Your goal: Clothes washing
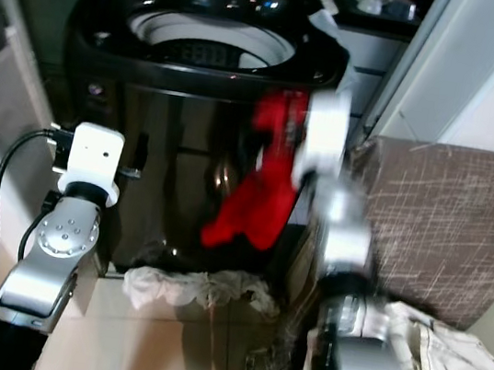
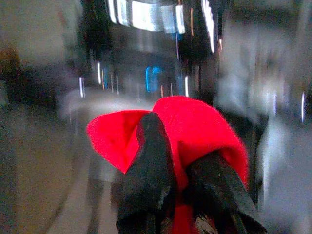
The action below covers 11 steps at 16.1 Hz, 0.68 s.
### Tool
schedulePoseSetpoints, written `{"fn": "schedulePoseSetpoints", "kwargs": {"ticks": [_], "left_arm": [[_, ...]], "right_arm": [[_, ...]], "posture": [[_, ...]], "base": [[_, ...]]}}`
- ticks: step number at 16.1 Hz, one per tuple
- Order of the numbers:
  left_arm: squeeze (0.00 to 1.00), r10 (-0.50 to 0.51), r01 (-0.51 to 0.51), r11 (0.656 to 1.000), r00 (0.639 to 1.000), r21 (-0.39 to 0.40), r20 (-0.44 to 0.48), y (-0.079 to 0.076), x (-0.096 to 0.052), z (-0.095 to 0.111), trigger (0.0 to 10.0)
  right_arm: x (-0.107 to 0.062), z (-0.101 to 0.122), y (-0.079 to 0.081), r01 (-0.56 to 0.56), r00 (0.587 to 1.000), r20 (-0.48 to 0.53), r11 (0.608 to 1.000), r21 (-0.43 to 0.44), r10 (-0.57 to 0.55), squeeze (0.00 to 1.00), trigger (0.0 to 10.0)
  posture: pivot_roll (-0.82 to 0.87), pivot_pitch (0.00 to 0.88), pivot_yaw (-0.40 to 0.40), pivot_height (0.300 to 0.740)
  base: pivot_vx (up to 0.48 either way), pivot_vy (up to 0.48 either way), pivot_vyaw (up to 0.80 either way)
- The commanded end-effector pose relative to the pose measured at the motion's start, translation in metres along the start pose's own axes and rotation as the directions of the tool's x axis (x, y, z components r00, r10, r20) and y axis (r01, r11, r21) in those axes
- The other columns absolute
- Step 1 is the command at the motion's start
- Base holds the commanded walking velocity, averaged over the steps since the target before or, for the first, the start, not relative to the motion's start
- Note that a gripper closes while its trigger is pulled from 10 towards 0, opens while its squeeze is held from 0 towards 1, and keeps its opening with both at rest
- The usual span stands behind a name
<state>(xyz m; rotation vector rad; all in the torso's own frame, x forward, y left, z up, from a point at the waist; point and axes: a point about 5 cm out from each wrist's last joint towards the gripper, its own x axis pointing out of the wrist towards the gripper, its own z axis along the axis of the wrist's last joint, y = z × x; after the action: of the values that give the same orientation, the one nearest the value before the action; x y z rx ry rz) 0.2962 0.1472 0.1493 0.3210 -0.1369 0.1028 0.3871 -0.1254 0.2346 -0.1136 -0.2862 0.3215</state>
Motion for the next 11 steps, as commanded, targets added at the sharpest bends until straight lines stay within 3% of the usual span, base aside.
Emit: {"fn": "schedulePoseSetpoints", "kwargs": {"ticks": [1, 3, 4, 7, 11], "left_arm": [[0.0, 0.009, -0.009, 1.0, 0.999, 0.014, 0.048, 0.006, 0.002, 0.009, 10.0], [0.0, -0.015, 0.012, 1.0, 0.993, 0.026, 0.119, 0.005, 0.002, 0.023, 10.0], [0.0, -0.014, 0.011, 1.0, 0.991, 0.018, 0.135, 0.006, 0.002, 0.028, 10.0], [0.0, -0.006, 0.004, 1.0, 0.99, 0.017, 0.14, 0.007, 0.001, 0.03, 10.0], [0.0, 0.027, -0.03, 0.999, 0.992, 0.019, 0.125, 0.014, -0.007, 0.026, 10.0]], "right_arm": [[0.02, 0.054, 0.0, -0.033, 0.985, 0.166, 0.999, -0.037, 0.039, 0.01, 10.0], [0.046, 0.107, -0.014, -0.016, 0.968, 0.247, 0.997, -0.079, 0.035, 0.01, 10.0], [0.052, 0.122, -0.014, -0.012, 0.963, 0.265, 0.995, -0.101, 0.039, 0.01, 10.0], [0.059, 0.135, -0.014, 0.016, 0.964, 0.266, 0.989, -0.148, 0.024, 0.0, 10.0], [0.069, 0.125, -0.007, 0.05, 0.984, 0.179, 0.985, -0.167, -0.02, 0.0, 10.0]], "posture": [[0.03, 0.0, -0.044, 0.74], [0.05, 0.0, -0.061, 0.74], [0.06, 0.0, -0.068, 0.74], [0.08, 0.0, -0.087, 0.74], [0.12, 0.0, -0.114, 0.74]], "base": [[0.48, 0.0, 0.0], [0.48, 0.0, 0.0], [0.48, 0.0, 0.0], [0.48, 0.0, 0.0], [0.48, 0.0, 0.0]]}}
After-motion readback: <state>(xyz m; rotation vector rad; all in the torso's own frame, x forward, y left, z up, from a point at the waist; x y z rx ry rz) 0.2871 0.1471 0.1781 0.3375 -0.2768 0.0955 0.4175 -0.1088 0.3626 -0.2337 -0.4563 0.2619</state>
